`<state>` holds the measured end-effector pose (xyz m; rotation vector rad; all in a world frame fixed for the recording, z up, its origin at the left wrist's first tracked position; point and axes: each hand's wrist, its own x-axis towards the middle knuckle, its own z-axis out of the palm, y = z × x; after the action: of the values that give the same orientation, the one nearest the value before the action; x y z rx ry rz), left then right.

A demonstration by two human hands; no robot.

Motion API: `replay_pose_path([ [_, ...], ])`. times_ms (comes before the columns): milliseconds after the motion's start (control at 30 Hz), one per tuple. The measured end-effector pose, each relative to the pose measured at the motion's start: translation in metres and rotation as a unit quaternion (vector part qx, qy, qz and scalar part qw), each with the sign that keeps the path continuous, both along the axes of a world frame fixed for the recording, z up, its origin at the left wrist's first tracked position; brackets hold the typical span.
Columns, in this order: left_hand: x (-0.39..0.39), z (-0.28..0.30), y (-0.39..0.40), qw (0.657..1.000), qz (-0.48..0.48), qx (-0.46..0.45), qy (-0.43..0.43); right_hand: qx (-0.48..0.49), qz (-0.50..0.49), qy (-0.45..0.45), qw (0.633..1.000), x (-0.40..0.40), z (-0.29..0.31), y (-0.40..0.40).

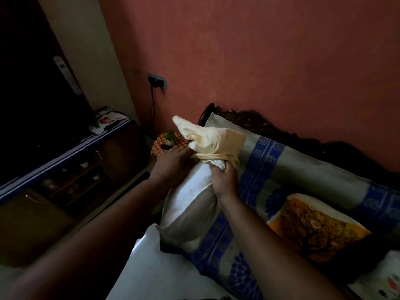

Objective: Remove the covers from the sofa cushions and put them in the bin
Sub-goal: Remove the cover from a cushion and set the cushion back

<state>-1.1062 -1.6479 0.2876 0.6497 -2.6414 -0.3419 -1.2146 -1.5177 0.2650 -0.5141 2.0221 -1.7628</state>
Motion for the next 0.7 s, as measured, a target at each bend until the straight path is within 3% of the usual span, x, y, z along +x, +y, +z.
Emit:
replay_pose_path([
  [200,0.001,-0.003,0.060,0.985,-0.061,0.155,0.053,0.041,-0.094,0.017,0.995,-0.029,-0.003,-0.004],
  [300,-0.003,0.011,0.082,0.988,-0.106,0.114,0.013,0.020,-0.094,-0.033,0.995,-0.033,-0.013,0.002],
  [400,-0.011,0.013,0.079,0.998,-0.044,0.048,-0.007,-0.017,-0.102,-0.061,0.993,-0.031,-0.016,0.002],
  [500,-0.017,0.009,0.056,0.993,0.027,0.060,0.095,-0.029,0.000,-0.115,0.993,-0.023,-0.004,-0.002],
  [600,-0.017,-0.003,0.034,0.971,0.095,0.150,0.162,-0.094,0.161,-0.185,0.965,-0.022,-0.002,0.001],
  [700,-0.020,-0.012,0.030,0.943,0.143,0.226,0.197,-0.087,0.210,-0.160,0.961,-0.033,-0.006,0.007],
])
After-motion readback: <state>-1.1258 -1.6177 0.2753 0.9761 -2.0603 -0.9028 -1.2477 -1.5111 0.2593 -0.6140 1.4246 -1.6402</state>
